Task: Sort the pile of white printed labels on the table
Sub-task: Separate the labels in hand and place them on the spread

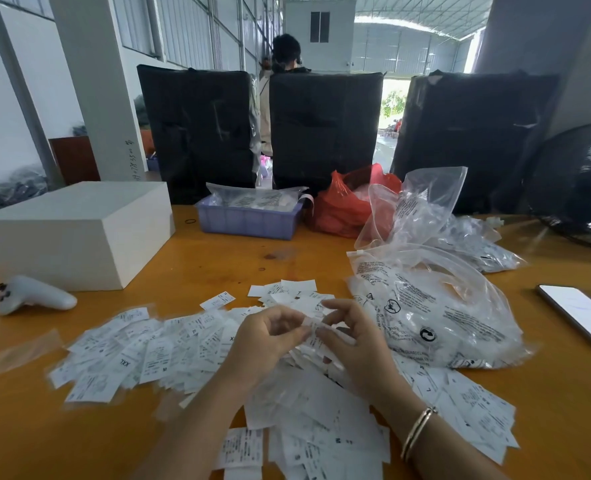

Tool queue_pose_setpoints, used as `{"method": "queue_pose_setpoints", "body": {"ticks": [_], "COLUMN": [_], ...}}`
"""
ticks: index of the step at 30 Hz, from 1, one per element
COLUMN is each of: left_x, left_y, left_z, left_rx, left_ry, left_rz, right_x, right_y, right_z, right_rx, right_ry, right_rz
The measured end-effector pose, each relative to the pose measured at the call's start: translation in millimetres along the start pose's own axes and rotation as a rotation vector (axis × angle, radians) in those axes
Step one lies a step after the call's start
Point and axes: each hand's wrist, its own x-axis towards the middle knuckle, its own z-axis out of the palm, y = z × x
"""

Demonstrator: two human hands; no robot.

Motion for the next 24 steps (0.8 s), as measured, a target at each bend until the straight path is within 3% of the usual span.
{"method": "queue_pose_setpoints", "body": {"ticks": [5,11,17,24], "left_x": [0.7,-2.8,-0.6,-2.0], "left_y": [2.1,1.6,-0.8,1.8], "left_z": [-0.9,6.1,1.2,4.1], "left_rx": [-0.114,-0.044,-0.102,-0.097], "left_ry": [0.130,-0.002,0.132,-0.011], "left_rz": [-0.038,-0.045,-0.088,-0.111], "right_x": [0.8,-0.5,0.4,0.1], "right_y": [-0.5,-1.5,-3.3,-3.4], "right_z": [-5.0,2.8,-0.7,3.6], "right_rx": [0.228,0.141,0.153,0.205], "right_ry": [-0.025,-0.034,0.029,0.041], "right_rz": [0.065,0.037,0.092,0.124]}}
